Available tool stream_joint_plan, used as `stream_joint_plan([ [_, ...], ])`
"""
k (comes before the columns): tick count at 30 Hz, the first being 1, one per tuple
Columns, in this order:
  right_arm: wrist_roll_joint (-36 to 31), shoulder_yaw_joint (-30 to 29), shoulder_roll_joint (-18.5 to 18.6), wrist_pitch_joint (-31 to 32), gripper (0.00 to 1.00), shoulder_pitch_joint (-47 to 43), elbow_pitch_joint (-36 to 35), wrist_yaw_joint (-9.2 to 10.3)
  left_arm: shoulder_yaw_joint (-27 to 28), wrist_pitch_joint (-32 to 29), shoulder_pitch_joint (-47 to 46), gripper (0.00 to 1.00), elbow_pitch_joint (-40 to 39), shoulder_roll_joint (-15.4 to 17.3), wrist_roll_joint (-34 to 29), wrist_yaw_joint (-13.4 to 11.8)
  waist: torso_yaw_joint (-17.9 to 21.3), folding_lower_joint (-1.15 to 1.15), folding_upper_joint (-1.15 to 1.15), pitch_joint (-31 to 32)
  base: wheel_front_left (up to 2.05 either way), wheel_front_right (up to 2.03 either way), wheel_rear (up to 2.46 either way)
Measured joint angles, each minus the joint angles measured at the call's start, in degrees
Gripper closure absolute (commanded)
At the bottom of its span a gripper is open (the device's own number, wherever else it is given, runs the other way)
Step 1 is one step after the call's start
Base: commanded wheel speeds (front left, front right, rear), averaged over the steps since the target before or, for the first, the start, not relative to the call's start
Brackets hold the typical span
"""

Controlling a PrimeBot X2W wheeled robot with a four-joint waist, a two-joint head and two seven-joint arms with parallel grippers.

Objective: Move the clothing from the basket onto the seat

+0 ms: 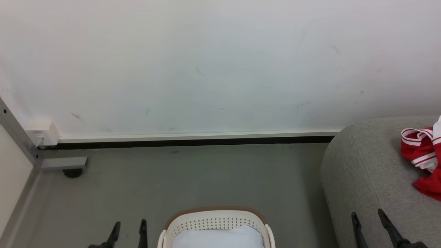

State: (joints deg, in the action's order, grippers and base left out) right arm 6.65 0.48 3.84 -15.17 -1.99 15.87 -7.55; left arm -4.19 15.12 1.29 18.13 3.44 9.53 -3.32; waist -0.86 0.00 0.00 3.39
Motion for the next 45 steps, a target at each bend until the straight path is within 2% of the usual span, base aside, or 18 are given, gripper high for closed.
stream_joint_plan([
  [2, 0.1, 0.2, 0.2, 0.0, 0.0, 0.3, 0.0, 0.0, 0.2, 0.0, 0.0, 0.0, 0.2, -0.2, -0.2, -0.1, -0.3, 0.0, 0.0, 0.1, 0.0, 0.0, 0.0],
  [3, 0.1, 0.2, 0.2, 0.0, 1.0, 0.3, 0.1, -0.01, 0.2, 0.0, 0.0, 1.0, 0.4, -0.2, -0.6, -0.3, -0.4, 0.0, 0.0, 0.1, 0.0, 0.0, 0.0],
  [10, 1.2, 0.3, -0.6, 0.6, 1.0, -1.3, 2.9, -0.01, 0.2, -0.9, 1.3, 1.0, 3.5, -0.9, 0.3, -0.1, -0.4, 0.0, 0.0, 0.0, 0.0, 0.0, 0.0],
  [25, 17.9, -1.1, -0.7, 4.8, 1.0, -0.4, 2.2, -0.01, 2.2, -4.7, 0.2, 1.0, 2.1, -0.9, 16.7, 2.0, -0.3, 0.0, 0.0, -0.4, 0.0, 0.0, 0.0],
  [45, 36.1, -2.6, -0.8, 9.3, 1.0, 1.9, 1.0, -0.01, 4.4, -9.3, -1.5, 1.0, 0.4, -0.9, 34.5, 4.3, 0.0, 0.0, 0.0, -1.0, 0.0, 0.0, 0.0],
])
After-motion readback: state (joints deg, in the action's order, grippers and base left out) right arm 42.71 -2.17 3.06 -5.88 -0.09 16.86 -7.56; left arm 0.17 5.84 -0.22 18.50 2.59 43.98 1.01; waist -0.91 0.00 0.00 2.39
